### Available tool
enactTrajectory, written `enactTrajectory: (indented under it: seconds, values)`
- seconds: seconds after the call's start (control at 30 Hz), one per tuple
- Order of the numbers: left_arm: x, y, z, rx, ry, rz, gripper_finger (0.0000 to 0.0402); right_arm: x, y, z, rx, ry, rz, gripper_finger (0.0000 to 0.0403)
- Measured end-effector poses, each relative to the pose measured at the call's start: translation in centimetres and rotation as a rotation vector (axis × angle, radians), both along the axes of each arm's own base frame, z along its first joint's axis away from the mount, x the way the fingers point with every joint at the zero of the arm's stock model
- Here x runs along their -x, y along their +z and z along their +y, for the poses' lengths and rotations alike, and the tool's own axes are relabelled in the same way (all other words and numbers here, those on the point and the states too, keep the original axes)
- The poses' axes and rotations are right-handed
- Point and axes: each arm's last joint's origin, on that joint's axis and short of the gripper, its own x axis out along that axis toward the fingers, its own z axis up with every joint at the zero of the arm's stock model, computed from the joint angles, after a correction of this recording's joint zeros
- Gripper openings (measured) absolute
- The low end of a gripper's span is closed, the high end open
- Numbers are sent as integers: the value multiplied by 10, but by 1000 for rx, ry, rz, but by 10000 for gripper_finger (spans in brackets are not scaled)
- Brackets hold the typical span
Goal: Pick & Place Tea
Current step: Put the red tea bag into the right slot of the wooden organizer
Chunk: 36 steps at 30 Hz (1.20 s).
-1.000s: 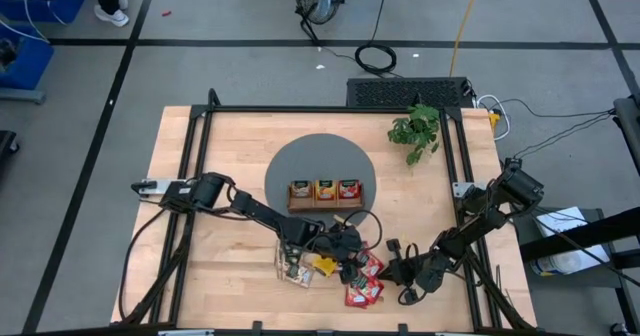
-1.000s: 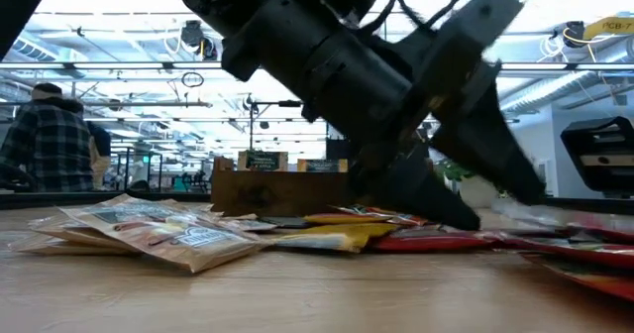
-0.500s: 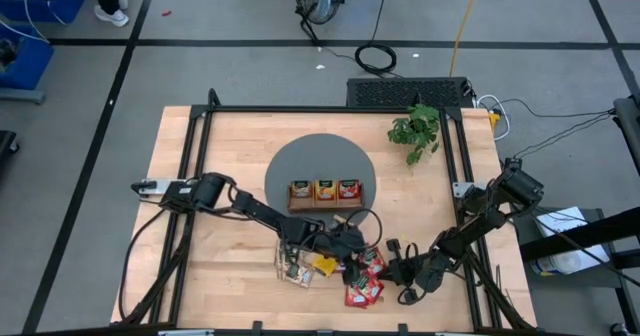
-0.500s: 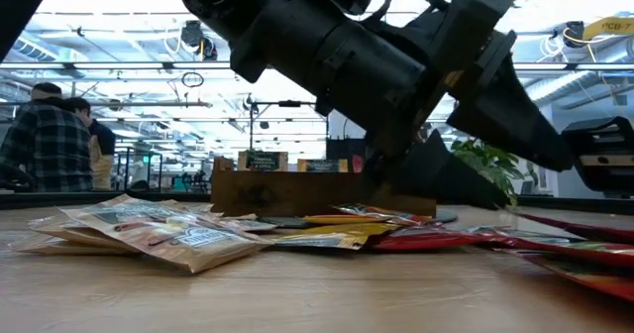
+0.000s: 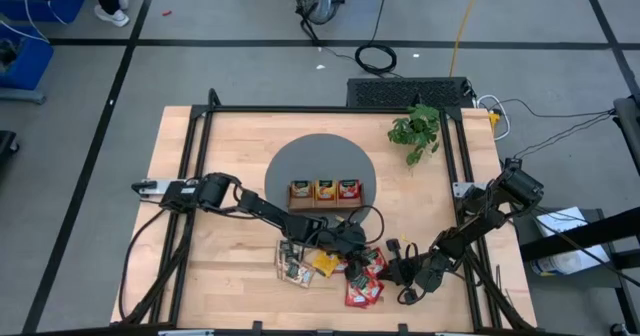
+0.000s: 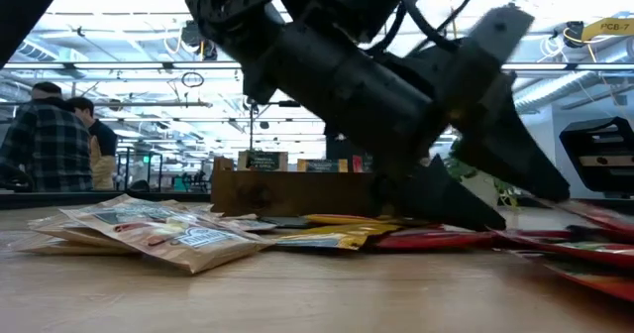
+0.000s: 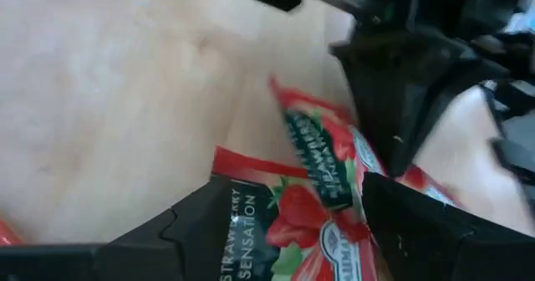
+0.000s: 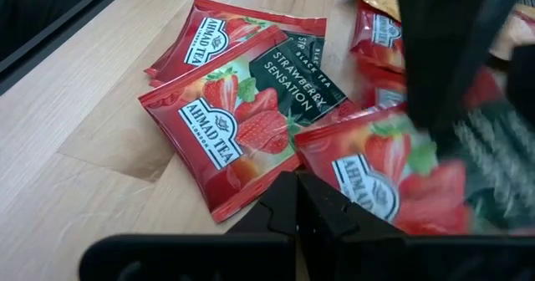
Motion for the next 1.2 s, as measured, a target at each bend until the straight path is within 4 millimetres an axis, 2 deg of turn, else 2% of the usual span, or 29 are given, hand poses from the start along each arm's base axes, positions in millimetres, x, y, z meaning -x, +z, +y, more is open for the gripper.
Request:
enactTrajectory:
  seconds: [0.17,0.23,0.37,0.53,0.6,0.73,0.83,0.93,1.1,1.2]
  values:
    - [-11,3,-8,-48,-55,15,267,-1,-1,-2,9,-4,8,0]
    - [-12,4,-9,-78,-61,29,253,-2,-1,-2,7,-5,3,0]
    - [-13,4,-8,-119,-56,23,177,-2,-1,-3,10,-6,7,0]
    - [-13,4,-8,-153,-80,6,32,-1,-1,-2,7,-5,6,0]
    - [-14,4,-9,-173,-97,-9,13,-1,-1,-2,5,-6,6,0]
    - [-12,11,-12,-235,-134,-22,8,-2,0,-1,7,2,-5,0]
    - [-8,31,-12,-297,-149,-31,6,-2,1,0,9,15,-21,0]
    - [1,59,-12,-375,-144,-16,5,-3,2,1,7,29,-38,0]
    - [25,103,-12,-515,-121,52,4,-4,5,2,2,49,-71,0]
    - [41,121,-16,-583,-110,98,4,-6,8,3,15,65,-112,0]
